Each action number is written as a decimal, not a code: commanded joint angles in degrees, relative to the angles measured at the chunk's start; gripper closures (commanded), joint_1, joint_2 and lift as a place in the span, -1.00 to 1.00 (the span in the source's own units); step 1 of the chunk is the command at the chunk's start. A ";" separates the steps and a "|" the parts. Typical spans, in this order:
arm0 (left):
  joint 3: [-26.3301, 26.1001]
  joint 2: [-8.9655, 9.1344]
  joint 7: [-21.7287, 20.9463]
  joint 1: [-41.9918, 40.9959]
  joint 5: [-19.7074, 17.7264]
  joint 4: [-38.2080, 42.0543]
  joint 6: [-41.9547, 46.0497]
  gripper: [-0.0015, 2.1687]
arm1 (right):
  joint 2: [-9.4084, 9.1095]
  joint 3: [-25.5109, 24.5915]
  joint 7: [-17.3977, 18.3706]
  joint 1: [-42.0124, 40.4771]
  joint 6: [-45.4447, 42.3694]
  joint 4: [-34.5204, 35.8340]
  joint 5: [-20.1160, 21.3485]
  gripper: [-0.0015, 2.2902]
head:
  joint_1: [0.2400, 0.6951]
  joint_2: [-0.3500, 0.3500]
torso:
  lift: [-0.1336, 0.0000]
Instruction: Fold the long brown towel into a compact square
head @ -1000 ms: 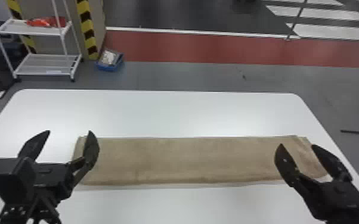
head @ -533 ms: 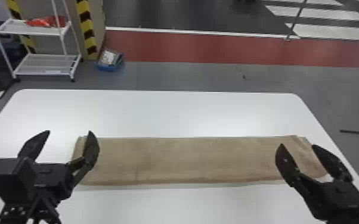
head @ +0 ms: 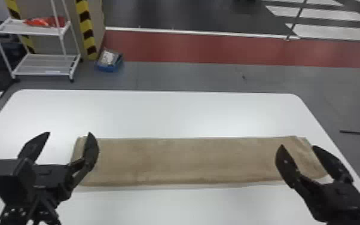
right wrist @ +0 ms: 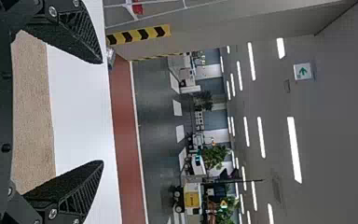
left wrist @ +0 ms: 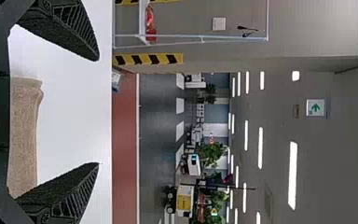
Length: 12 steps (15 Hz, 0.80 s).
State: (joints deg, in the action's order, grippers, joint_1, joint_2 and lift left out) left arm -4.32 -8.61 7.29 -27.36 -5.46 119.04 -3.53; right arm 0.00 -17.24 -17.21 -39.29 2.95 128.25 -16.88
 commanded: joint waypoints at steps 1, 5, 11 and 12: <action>0.02 0.00 0.00 1.35 0.01 -2.67 -0.30 -0.92 | -0.05 0.01 -0.02 0.00 0.00 -0.28 0.00 -0.89 | 1.00 -0.34 | -0.73; 0.37 0.44 -1.58 5.65 -0.61 -7.86 -7.68 -0.92 | -0.05 0.01 -0.02 0.09 0.00 -0.81 0.09 -0.89 | 1.00 -0.32 | -0.73; 3.27 0.53 -4.65 9.43 -1.40 -9.61 -19.46 -0.87 | -0.05 0.28 -0.02 0.70 0.00 -1.60 0.18 -0.89 | 1.00 -0.27 | -0.73; 3.53 0.53 -5.18 10.31 -1.40 -10.23 -21.57 -0.86 | -0.05 0.28 -0.02 0.70 0.00 -1.60 0.09 -0.89 | 1.00 -0.25 | -0.73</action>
State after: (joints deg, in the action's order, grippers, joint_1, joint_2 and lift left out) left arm -1.21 -8.08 2.37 -18.01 -6.83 109.39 -22.81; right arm 0.00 -16.98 -17.27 -38.65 2.95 126.70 -16.70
